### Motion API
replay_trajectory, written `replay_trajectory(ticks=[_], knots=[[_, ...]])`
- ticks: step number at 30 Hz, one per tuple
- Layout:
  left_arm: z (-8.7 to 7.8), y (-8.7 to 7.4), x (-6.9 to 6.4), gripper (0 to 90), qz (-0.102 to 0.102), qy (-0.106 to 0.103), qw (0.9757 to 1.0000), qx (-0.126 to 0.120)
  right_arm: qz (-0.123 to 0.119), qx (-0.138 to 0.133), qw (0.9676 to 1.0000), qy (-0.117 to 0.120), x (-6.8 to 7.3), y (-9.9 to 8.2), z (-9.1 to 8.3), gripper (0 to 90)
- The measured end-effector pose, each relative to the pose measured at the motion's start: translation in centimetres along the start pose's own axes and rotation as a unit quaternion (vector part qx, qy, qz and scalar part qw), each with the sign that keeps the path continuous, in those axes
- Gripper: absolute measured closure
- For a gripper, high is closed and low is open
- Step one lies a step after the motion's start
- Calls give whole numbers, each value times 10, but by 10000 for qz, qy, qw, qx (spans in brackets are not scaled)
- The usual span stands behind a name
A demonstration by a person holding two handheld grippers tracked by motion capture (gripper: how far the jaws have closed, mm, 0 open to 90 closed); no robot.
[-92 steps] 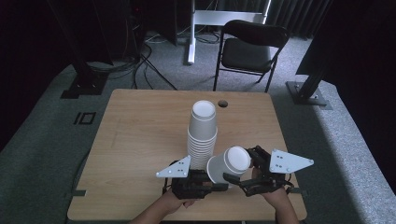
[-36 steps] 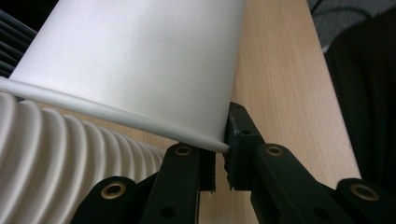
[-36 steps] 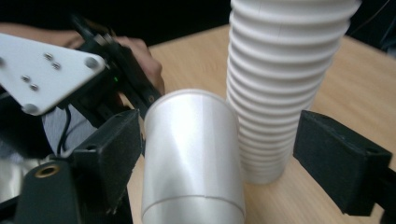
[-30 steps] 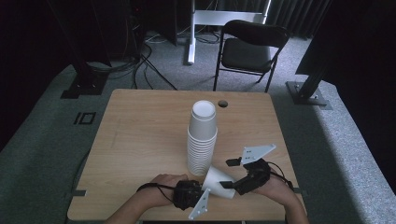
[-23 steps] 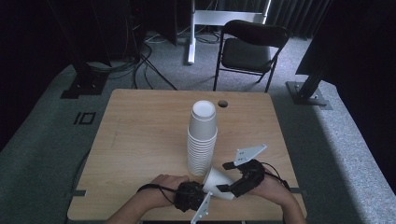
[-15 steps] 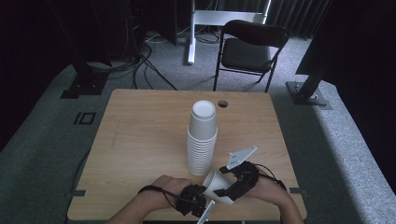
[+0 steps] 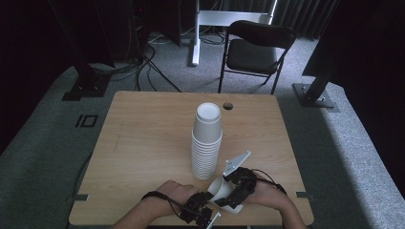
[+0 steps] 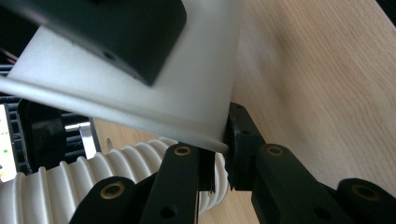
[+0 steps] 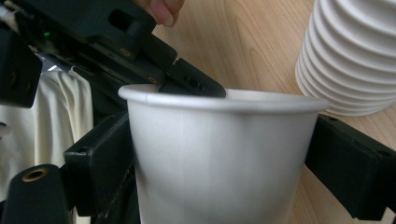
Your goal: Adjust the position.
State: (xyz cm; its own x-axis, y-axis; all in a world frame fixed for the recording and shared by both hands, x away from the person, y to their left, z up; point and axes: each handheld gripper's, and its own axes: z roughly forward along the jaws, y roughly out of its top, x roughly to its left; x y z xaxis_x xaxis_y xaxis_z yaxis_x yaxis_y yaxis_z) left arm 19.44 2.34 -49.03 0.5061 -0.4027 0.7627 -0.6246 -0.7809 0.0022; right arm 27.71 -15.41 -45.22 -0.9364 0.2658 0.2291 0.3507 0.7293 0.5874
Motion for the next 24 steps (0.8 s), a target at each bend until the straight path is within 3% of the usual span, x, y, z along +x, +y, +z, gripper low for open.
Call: replay_trajectory(ticks=[3, 7, 8, 13, 14, 19, 20, 21, 22, 23, 24], knots=[[0, 1, -1, 835, 34, -8, 10000, 12, 0, 14, 10000, 19, 1, 0, 3, 108], [1, -4, 2, 827, -194, -77, 9997, -91, -28, -58, 10000, -39, 2, -1, 2, 154], [0, -7, 5, 826, -506, -133, 9983, -260, -43, -128, 9999, -17, 1, -1, 1, 159], [-1, -13, 11, 796, -707, -159, 9969, -289, -8, -329, 9995, -39, -1, -1, -6, 190], [0, -14, 13, 752, -935, -269, 9945, -390, -44, -343, 9994, -82, -1, -1, -7, 191], [-1, -19, 17, 567, -1112, -378, 9919, -488, -41, -493, 9987, -136, -2, -5, -12, 198], [-1, -22, 18, 515, -1314, -416, 9892, -489, -20, -503, 9987, -91, -3, -6, -14, 198], [-1, -22, 18, 499, -1314, -416, 9892, -489, -20, -503, 9987, -91, -3, -6, -14, 198], [-2, -25, 19, 468, -1496, -381, 9869, -478, 15, -586, 9981, -181, -4, -8, -18, 198], [-4, -27, 20, 434, -1528, -358, 9864, -480, 13, -599, 9981, -153, -5, -10, -20, 198], [-5, -29, 20, 422, -1679, -345, 9838, -524, 11, -639, 9977, -228, -5, -11, -22, 198]])
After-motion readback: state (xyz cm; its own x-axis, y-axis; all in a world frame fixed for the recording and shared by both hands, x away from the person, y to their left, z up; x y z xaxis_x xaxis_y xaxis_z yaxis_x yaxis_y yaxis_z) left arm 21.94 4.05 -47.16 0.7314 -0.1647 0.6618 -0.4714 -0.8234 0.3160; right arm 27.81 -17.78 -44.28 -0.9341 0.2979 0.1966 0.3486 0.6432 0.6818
